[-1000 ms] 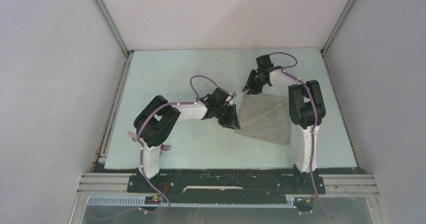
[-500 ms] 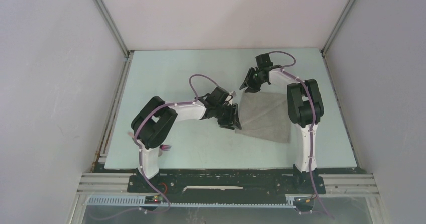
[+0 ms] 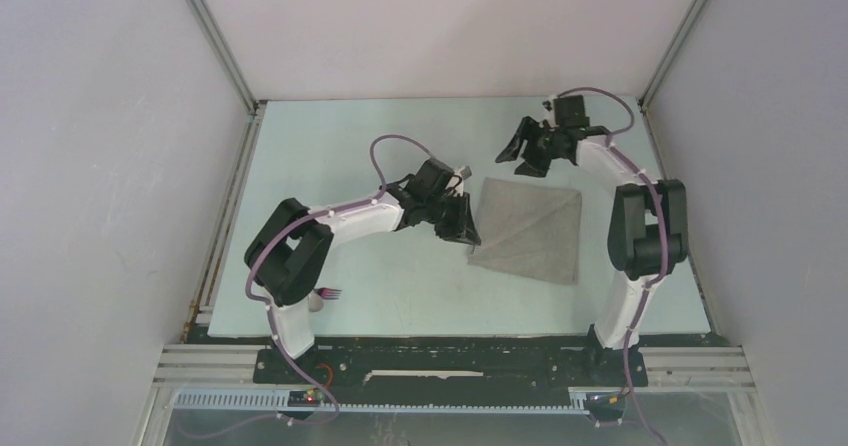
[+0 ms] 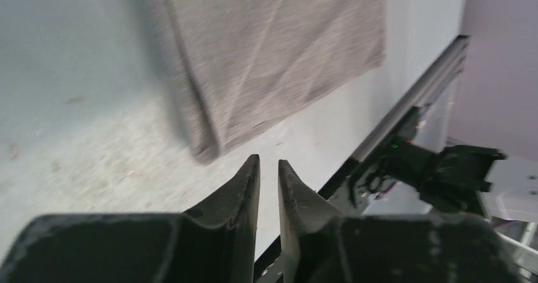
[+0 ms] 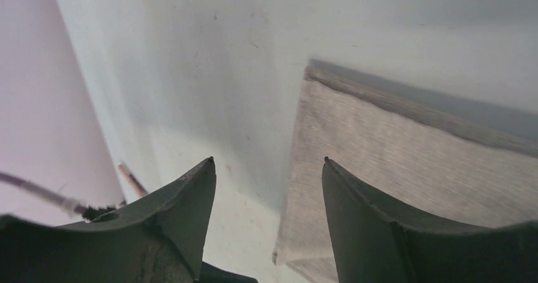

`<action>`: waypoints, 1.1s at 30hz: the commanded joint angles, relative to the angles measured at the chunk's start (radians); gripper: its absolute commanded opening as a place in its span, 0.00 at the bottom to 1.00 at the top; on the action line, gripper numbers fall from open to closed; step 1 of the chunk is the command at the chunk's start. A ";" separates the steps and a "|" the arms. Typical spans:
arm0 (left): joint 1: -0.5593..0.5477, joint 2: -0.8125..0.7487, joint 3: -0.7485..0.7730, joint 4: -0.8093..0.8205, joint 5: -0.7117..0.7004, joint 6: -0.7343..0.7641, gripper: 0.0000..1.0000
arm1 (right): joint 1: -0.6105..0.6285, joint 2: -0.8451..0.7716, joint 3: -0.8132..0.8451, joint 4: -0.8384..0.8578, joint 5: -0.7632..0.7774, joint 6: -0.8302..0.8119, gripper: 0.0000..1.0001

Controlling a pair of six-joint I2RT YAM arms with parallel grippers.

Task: Fold the napkin into a case and place the utensils inside
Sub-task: Smooth out the upper triangle-folded napkin at the center of the board.

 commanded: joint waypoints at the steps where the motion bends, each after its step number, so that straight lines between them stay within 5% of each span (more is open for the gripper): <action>1: -0.004 0.062 0.063 0.146 0.105 -0.068 0.20 | -0.120 -0.024 -0.125 0.084 -0.237 -0.058 0.71; 8: 0.002 0.206 0.030 0.184 0.080 -0.055 0.15 | -0.257 0.046 -0.210 0.121 -0.257 -0.121 0.71; 16: 0.016 0.213 -0.008 0.199 0.103 -0.072 0.14 | -0.257 0.017 -0.210 0.043 -0.132 -0.182 0.75; 26: 0.003 -0.068 -0.019 0.185 0.155 -0.080 0.47 | -0.101 -0.336 -0.216 -0.237 0.274 -0.140 0.90; 33: 0.002 -0.342 -0.076 0.076 0.088 -0.022 0.58 | 0.020 -0.607 -0.624 -0.089 0.144 0.070 0.92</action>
